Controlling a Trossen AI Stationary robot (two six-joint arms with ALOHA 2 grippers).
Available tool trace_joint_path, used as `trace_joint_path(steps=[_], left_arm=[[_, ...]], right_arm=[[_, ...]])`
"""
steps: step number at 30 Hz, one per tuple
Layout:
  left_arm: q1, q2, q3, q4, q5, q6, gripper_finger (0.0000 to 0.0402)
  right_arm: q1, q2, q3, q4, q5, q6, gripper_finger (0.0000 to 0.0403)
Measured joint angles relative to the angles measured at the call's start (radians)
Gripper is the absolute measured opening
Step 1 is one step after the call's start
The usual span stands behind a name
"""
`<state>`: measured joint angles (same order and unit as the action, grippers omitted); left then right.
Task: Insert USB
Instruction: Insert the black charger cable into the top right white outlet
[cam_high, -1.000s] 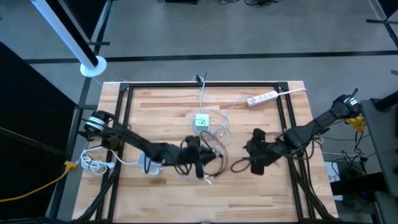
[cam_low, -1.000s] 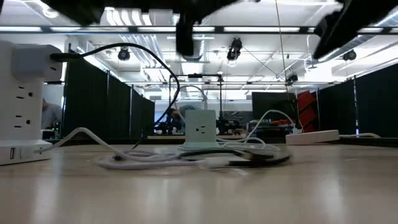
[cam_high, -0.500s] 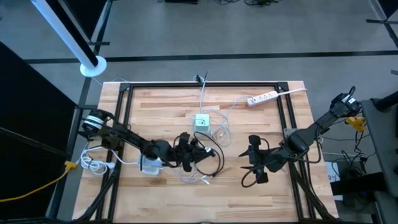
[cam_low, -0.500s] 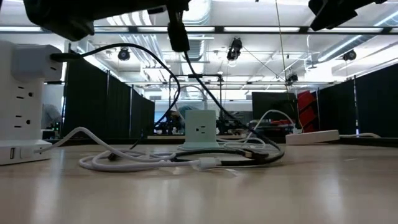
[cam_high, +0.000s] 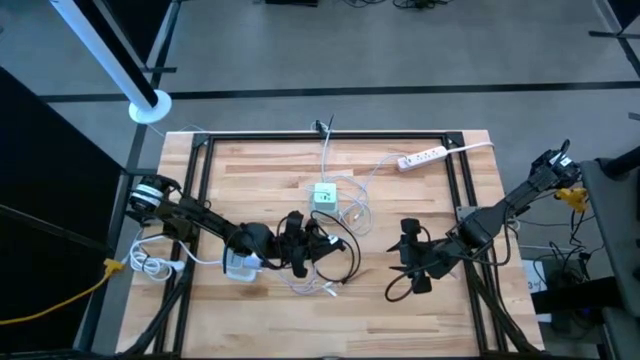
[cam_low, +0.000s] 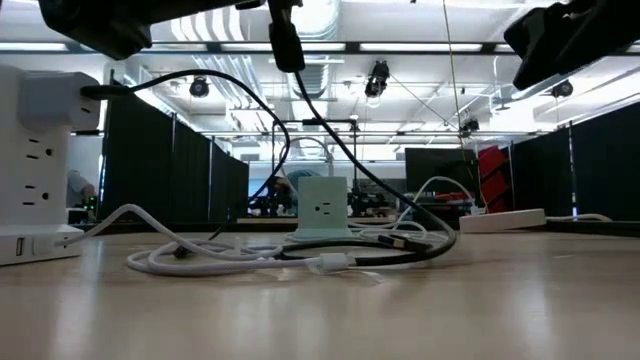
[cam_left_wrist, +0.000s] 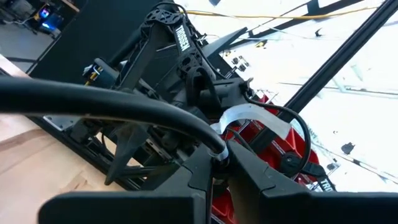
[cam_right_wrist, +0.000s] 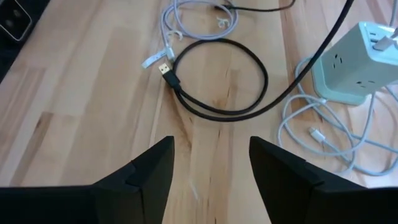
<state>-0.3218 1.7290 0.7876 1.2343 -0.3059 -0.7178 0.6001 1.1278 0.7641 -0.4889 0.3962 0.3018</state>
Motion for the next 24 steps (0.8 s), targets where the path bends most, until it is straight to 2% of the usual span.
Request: trace_joint_path(steps=[14, 20, 24], left_arm=[[0.0, 0.001, 0.0, -0.02, -0.001, 0.043, 0.0022], [0.0, 0.001, 0.0, -0.071, 0.001, 0.142, 0.0022], [0.002, 0.001, 0.0, -0.13, 0.001, 0.279, 0.0022]], right_arm=[[0.0, 0.0, -0.001, 0.007, 0.05, 0.005, 0.0183], [0.0, 0.0, -0.001, 0.008, 0.05, 0.024, 0.0183], [-0.003, 0.0, -0.004, 0.008, 0.069, 0.029, 0.0183]])
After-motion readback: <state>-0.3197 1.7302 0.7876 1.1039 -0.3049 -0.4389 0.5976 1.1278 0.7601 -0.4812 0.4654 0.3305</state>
